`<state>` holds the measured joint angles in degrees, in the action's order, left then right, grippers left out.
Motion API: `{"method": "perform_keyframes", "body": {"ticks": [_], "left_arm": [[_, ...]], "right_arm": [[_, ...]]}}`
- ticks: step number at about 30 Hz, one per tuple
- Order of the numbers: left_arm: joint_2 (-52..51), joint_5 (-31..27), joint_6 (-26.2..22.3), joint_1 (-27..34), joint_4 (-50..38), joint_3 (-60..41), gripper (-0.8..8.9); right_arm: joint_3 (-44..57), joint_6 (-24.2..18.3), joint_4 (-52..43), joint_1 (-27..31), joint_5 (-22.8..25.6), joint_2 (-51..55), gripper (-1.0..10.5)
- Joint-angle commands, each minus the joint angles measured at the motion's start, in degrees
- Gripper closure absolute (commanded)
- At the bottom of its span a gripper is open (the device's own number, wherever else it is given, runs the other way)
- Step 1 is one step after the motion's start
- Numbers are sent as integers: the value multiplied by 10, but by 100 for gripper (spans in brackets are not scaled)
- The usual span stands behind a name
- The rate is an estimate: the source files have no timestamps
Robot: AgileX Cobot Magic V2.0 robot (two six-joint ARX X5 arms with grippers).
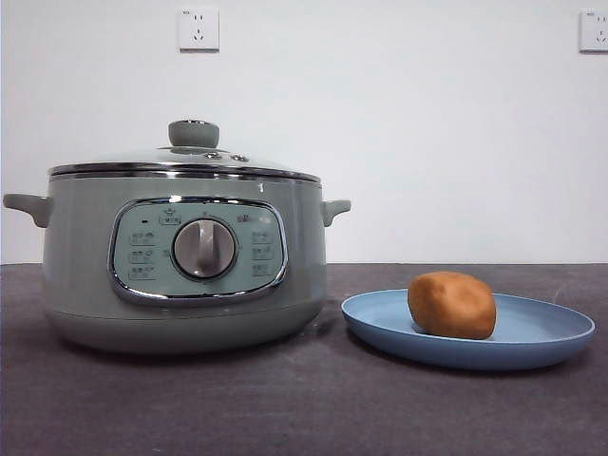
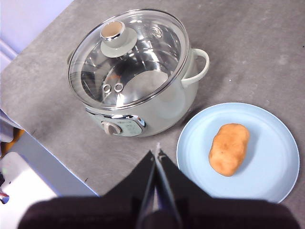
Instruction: Take the potato out from the steamer,put the potato on the plate,close the lid
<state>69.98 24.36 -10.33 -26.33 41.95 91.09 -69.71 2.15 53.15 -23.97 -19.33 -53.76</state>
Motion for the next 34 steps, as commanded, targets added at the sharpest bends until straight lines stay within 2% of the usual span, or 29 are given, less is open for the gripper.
{"method": "perform_keyframes", "body": {"ticks": [1,7,9,12,18,24,34], "left_arm": [[-81,1,37,0,-143,-186,817],[-254,-13,100,16,-422,-498,817],[-311,-42,123,29,-487,-586,817],[-391,-87,160,49,-532,-686,817],[-543,-166,220,93,-523,-813,817],[-635,-168,239,129,-437,-865,817],[-680,-168,240,176,-331,-870,817]], "right_arm": [[-1,3,-2,0,2,2,963],[-1,3,-2,0,2,3,963],[-1,3,-2,0,2,3,963],[-1,3,-2,0,2,3,963],[-1,3,-2,0,2,4,963],[-1,3,-2,0,2,4,963],[-1,3,-2,0,2,4,963]]}}
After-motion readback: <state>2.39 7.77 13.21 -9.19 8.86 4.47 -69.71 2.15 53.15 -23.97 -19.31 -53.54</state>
